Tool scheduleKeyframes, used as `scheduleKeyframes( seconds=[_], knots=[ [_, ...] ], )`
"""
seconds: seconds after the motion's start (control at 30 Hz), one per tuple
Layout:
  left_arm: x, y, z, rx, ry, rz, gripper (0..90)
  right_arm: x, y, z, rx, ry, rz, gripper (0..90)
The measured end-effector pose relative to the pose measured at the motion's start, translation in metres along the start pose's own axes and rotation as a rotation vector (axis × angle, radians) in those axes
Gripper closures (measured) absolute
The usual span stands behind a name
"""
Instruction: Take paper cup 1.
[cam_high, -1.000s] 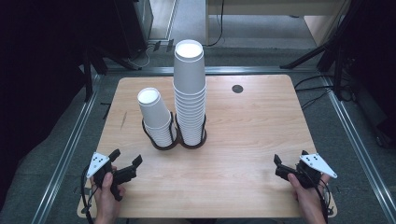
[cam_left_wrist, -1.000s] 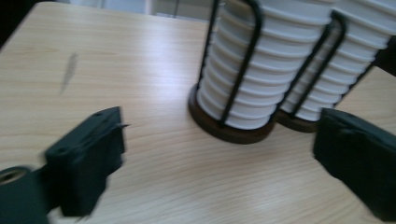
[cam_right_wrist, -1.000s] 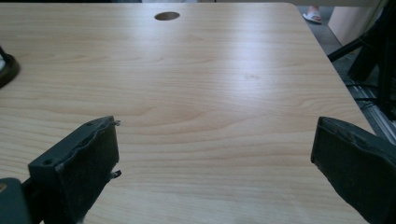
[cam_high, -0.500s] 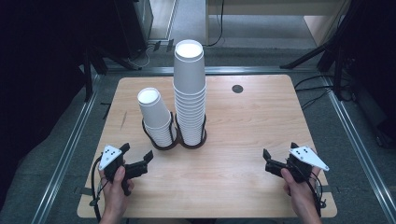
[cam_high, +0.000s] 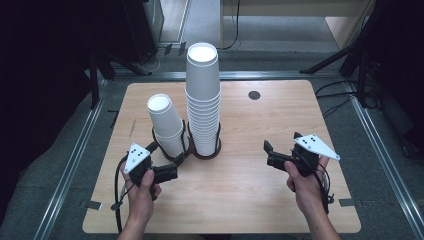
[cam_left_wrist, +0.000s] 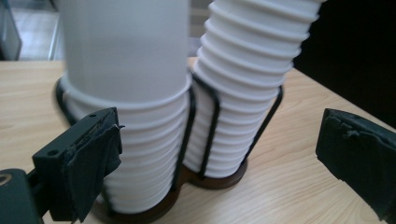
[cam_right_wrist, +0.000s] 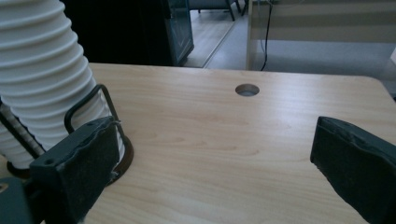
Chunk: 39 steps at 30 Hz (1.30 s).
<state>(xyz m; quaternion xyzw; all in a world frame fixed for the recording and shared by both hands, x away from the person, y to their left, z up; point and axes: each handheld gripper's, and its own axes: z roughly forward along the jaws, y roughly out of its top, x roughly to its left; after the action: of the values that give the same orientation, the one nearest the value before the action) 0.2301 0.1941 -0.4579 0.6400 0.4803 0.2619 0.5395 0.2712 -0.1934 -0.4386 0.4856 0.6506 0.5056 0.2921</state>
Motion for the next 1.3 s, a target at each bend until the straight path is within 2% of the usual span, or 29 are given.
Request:
scheduleKeyframes(
  seconds=[0.07, 0.13, 0.27, 0.37, 0.43, 0.5, 0.6, 0.83, 1.07, 1.13, 1.3],
  knots=[
    [-0.005, 0.006, 0.002, -0.014, -0.007, 0.000, 0.5, 0.006, 0.007, 0.003, -0.007, -0.001, 0.003, 6.0],
    [-0.008, 0.012, 0.005, -0.021, -0.016, 0.003, 0.5, 0.012, 0.015, 0.005, -0.014, 0.019, 0.003, 5.9],
    [-0.017, 0.019, 0.010, -0.023, -0.027, 0.014, 0.5, 0.023, 0.026, 0.010, -0.024, 0.051, 0.001, 2.9],
    [-0.024, 0.022, 0.015, -0.028, -0.030, 0.026, 0.5, 0.030, 0.035, 0.012, -0.034, 0.080, 0.021, 2.2],
    [-0.027, 0.025, 0.018, -0.036, -0.029, 0.029, 0.5, 0.035, 0.042, 0.012, -0.046, 0.092, 0.036, 1.6],
    [-0.032, 0.027, 0.021, -0.052, -0.014, 0.050, 0.5, 0.041, 0.049, 0.012, -0.066, 0.114, 0.042, 1.0],
    [-0.038, 0.031, 0.027, -0.062, -0.008, 0.056, 0.5, 0.051, 0.058, 0.013, -0.089, 0.132, 0.018, 0.7],
    [-0.048, 0.035, 0.041, -0.058, -0.018, 0.067, 0.5, 0.073, 0.079, 0.017, -0.100, 0.158, -0.011, 0.0],
    [-0.053, 0.039, 0.052, -0.071, -0.006, 0.089, 0.5, 0.082, 0.098, 0.018, -0.119, 0.191, 0.006, 0.0],
    [-0.054, 0.040, 0.056, -0.077, 0.012, 0.114, 0.6, 0.085, 0.101, 0.019, -0.121, 0.204, 0.006, 0.0],
    [-0.055, 0.042, 0.065, -0.092, 0.024, 0.101, 0.8, 0.099, 0.111, 0.025, -0.115, 0.234, -0.020, 0.0]
  ],
)
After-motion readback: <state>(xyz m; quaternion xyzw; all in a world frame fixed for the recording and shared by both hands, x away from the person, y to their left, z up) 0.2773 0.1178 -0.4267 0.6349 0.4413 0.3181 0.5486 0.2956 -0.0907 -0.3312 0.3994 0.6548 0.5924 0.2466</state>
